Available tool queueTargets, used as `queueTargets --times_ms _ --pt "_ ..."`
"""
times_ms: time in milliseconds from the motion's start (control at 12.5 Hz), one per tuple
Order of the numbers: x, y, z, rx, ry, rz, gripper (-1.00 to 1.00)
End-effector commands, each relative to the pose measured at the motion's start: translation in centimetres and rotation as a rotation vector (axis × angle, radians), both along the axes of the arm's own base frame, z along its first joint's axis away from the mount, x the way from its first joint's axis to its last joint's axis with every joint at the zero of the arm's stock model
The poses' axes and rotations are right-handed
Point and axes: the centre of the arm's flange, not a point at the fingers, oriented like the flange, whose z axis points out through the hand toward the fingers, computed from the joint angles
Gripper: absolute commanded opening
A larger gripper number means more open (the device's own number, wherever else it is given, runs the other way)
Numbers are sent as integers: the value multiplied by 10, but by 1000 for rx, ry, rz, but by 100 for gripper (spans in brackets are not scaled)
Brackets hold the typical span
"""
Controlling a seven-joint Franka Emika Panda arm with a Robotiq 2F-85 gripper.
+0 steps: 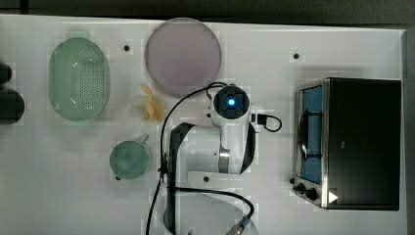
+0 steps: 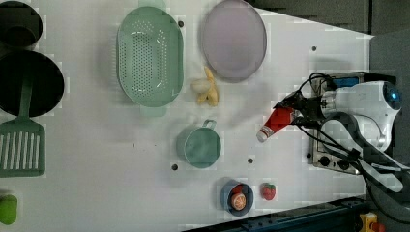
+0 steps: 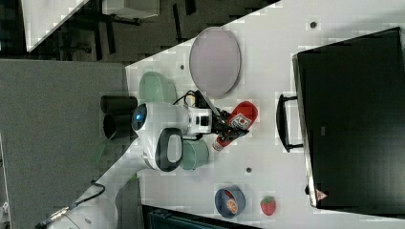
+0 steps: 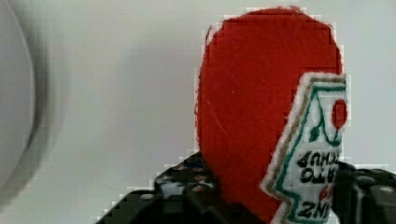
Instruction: Pick Ketchup from oven and place it on table.
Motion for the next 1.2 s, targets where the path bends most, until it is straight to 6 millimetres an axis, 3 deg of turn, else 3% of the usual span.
queueTargets --times_ms 80,240,400,480,640,720,880,1040,1200 --pt "16 15 -11 27 -73 -20 52" --pt "15 15 -12 26 -86 -19 96" --pt "23 14 8 28 -136 -21 100" --pt "39 12 58 36 -233 -41 100" --pt "54 16 135 55 -370 -53 100" --pt "58 15 195 69 -451 -53 100" --pt "58 15 253 84 -473 -48 100" --pt "54 14 314 96 -378 -39 100" --pt "56 11 348 78 -337 -35 100"
